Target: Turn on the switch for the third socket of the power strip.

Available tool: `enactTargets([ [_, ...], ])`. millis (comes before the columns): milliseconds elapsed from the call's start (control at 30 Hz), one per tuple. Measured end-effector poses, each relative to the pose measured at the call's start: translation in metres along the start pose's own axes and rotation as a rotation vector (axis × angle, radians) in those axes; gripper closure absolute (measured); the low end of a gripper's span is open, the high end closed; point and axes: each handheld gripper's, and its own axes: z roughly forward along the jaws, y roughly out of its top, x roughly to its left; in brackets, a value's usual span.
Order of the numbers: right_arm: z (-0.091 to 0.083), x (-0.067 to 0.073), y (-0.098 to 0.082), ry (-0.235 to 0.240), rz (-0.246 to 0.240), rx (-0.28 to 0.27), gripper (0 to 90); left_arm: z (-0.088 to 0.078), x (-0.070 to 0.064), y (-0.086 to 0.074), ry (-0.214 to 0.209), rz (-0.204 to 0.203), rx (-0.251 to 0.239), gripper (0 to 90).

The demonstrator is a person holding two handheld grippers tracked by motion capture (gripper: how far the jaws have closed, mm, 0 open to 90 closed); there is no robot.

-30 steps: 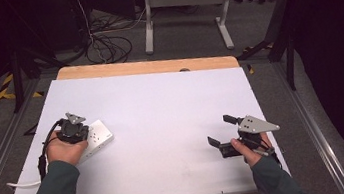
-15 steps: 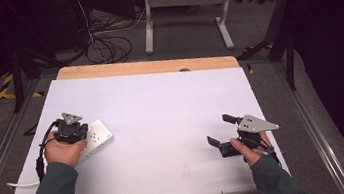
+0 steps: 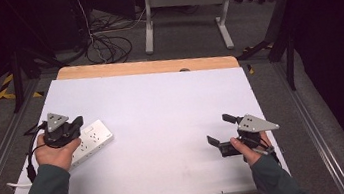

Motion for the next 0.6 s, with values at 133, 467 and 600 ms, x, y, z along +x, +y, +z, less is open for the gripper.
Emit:
enactTargets([
  [133,0.001,0.000,0.000,0.001,-0.001,0.000,4.3,-0.013,-0.001,0.000,-0.013,-0.022,-0.071,89.8],
  [467,0.002,0.000,0.002,0.003,-0.003,-0.004,4.4,-0.051,-0.025,0.000,-0.052,0.009,-0.222,88.3],
  [600,0.001,0.000,0.002,-0.001,-0.004,-0.005,4.4,-0.066,-0.027,-0.004,-0.051,-0.006,-0.250,88.3],
])
